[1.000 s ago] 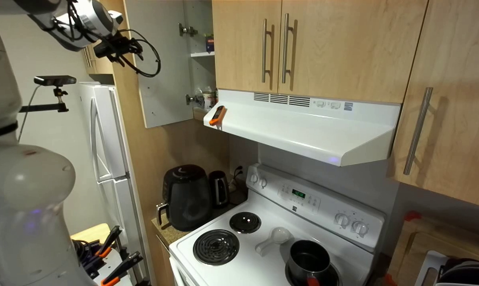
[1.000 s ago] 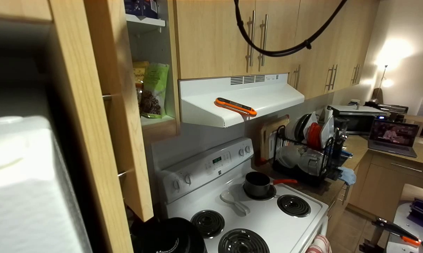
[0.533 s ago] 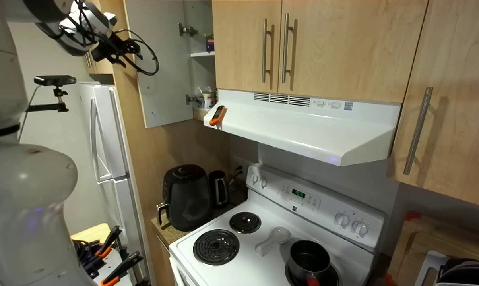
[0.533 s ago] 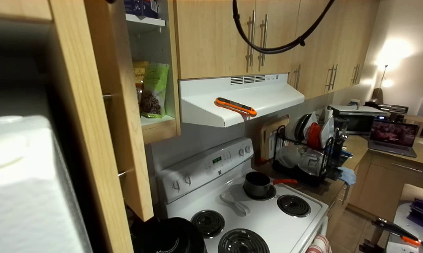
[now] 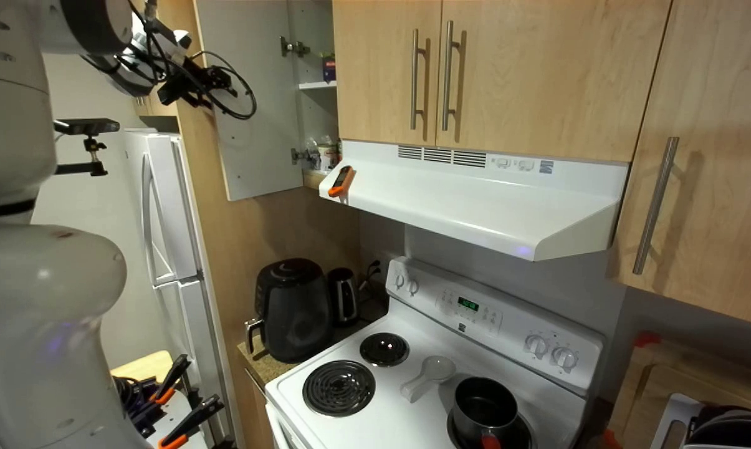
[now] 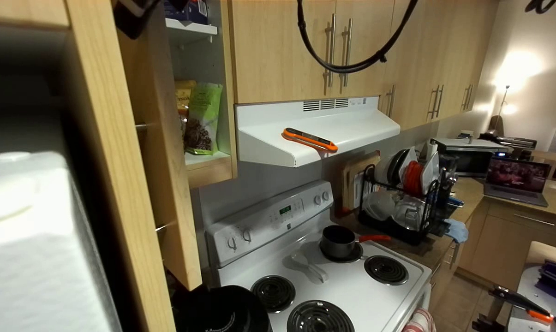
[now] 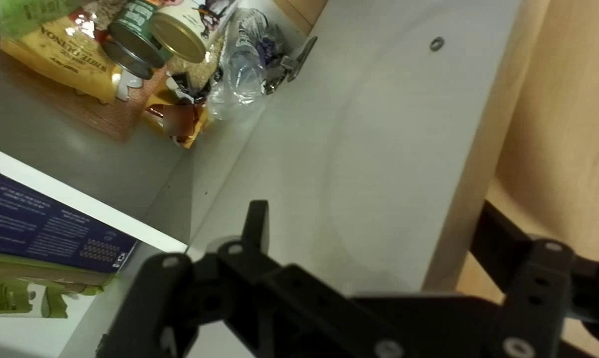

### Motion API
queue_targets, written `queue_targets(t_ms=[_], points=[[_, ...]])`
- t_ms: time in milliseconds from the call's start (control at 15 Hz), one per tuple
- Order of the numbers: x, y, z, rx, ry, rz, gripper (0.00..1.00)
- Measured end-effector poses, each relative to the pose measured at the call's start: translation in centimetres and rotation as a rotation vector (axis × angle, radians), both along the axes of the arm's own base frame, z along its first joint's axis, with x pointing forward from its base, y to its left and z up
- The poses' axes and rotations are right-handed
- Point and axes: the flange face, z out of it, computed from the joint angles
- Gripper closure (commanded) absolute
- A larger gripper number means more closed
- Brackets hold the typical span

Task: Close the cabinet door

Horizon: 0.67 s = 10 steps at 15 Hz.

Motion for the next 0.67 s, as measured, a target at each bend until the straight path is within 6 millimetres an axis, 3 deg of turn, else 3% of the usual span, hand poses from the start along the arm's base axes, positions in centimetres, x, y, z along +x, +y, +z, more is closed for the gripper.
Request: queue_targets(t_ms=[200, 667], points=[[0.78, 0.41, -0.36, -0.004, -0.008, -0.036, 0.00], [0.56, 0.56, -0.28, -0.023, -0.013, -0.117, 0.00]])
